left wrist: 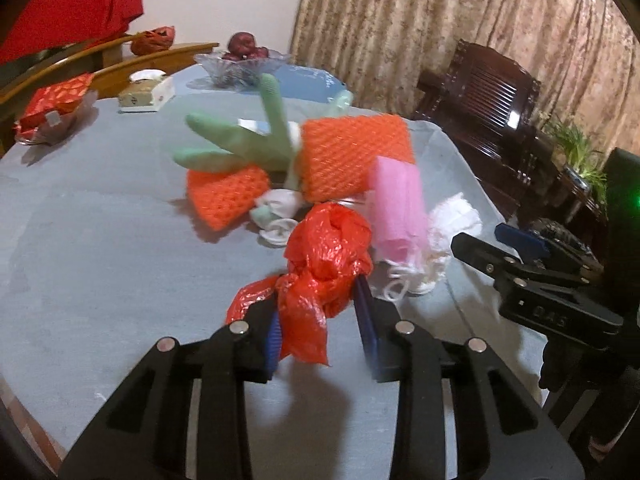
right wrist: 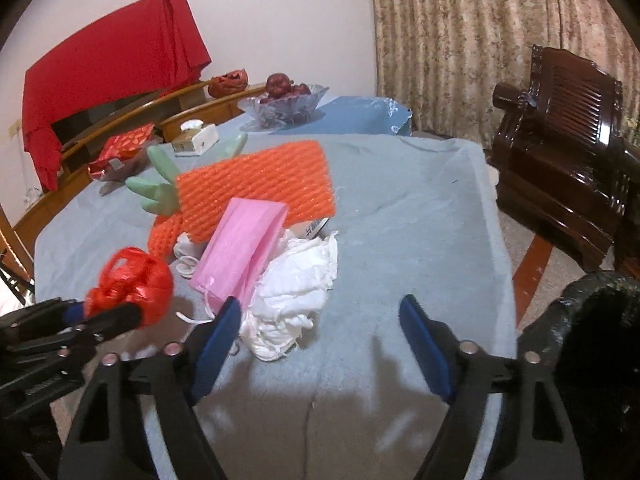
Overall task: Collect trash
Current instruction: 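Grasp the red plastic bag with the left tool while the right tool grasps the white tissue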
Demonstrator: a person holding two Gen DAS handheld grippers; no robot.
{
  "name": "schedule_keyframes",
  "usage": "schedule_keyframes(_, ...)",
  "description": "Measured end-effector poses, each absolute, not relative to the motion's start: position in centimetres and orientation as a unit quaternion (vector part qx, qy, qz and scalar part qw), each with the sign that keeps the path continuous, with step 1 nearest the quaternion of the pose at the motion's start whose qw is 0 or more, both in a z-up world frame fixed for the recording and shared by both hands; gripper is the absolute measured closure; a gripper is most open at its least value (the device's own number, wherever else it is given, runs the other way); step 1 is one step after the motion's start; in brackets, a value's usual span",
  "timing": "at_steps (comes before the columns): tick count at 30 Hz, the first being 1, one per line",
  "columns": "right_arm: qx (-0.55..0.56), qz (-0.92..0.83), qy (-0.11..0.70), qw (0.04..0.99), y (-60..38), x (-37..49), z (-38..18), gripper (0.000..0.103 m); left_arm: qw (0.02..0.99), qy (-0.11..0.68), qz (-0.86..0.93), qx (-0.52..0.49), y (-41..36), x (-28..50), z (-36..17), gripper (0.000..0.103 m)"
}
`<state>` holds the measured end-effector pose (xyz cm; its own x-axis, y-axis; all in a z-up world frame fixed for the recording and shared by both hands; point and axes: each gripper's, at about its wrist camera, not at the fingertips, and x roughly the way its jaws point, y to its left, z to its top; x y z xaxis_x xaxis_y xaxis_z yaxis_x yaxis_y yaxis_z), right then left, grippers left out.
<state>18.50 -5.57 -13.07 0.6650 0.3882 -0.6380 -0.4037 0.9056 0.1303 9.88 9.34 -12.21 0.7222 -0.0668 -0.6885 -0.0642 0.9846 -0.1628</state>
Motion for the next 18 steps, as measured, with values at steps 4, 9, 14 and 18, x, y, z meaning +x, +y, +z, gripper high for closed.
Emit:
schedule_keyframes(4,-0.01,0.219,0.358,0.908,-4.8,19.3,-13.6,0.039,0.925,0.369,0.005,-0.089,9.6,10.2,-12.1,0.072)
schedule_keyframes(9,-0.008,0.241,0.381,0.893,-3.9,20.1,-14.5,0.075,0.927,0.364,0.001,-0.085,9.3,10.6,-11.9,0.072)
schedule_keyframes(14,-0.013,0.259,0.38,0.888,-3.9,19.7,-14.1,0.085,0.93,0.359,0.001,-0.083,9.1,10.4,-11.5,0.072)
schedule_keyframes(18,0.0,0.251,0.368,0.895,-5.3,18.7,-12.8,0.085,0.932,0.354,0.001,-0.08,8.8,10.3,-10.9,0.072)
